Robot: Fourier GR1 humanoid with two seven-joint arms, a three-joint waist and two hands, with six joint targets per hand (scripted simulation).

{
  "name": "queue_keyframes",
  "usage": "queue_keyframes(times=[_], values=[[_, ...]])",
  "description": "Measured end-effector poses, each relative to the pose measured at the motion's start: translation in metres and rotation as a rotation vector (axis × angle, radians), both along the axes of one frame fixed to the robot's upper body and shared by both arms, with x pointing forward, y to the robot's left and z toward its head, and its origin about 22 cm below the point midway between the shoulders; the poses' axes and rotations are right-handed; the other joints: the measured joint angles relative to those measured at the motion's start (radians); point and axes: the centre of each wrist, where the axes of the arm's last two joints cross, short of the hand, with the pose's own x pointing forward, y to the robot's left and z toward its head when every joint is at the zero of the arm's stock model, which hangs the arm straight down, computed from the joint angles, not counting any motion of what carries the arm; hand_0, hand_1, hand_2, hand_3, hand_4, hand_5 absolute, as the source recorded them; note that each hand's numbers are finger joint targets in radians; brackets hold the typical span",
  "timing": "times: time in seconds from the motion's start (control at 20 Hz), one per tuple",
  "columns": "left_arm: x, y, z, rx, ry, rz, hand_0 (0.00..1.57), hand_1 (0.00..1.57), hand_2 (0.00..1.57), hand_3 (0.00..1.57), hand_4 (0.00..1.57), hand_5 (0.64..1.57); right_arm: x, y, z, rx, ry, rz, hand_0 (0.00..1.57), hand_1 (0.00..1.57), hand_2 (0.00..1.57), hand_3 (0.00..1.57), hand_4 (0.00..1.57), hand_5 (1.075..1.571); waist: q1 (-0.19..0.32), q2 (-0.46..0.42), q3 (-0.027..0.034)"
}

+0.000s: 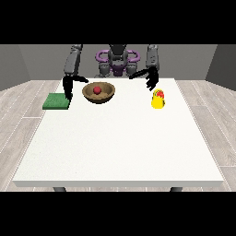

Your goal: Pick the cup and pour the ball into the bowl, then pick the bowl and place it on the pad

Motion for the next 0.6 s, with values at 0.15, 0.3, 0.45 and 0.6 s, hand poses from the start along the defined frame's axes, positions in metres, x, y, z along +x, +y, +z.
queue_keyframes(times=[0.15,0.3,0.45,0.6], values=[[-0.003,-0.010,-0.002,-0.007,0.015,-0.019,0.00,0.00,0.00,0.00,0.00,1.549,-0.006,0.005,-0.013,0.017,0.029,-0.012,0.00,0.00,0.00,0.00,0.25,1.550,0.014,-0.011,0.0004],[-0.003,-0.023,0.012,-0.007,0.000,-0.068,0.00,0.00,0.00,0.00,0.00,1.555,-0.014,0.002,-0.027,0.043,0.024,-0.044,0.00,0.00,0.00,0.00,0.23,1.545,0.053,0.000,-0.0047],[0.000,-0.026,0.027,0.002,-0.053,-0.091,0.00,0.00,0.00,0.00,0.00,1.557,-0.020,-0.005,-0.029,0.076,-0.032,-0.052,0.00,0.00,0.00,0.00,0.13,1.531,0.077,0.030,-0.0263],[0.003,-0.031,0.040,0.004,-0.076,-0.107,0.00,0.00,0.00,0.00,0.00,1.558,-0.019,-0.006,-0.027,0.066,-0.056,-0.067,0.00,0.00,0.00,0.00,0.19,1.528,0.095,0.047,-0.0328]])
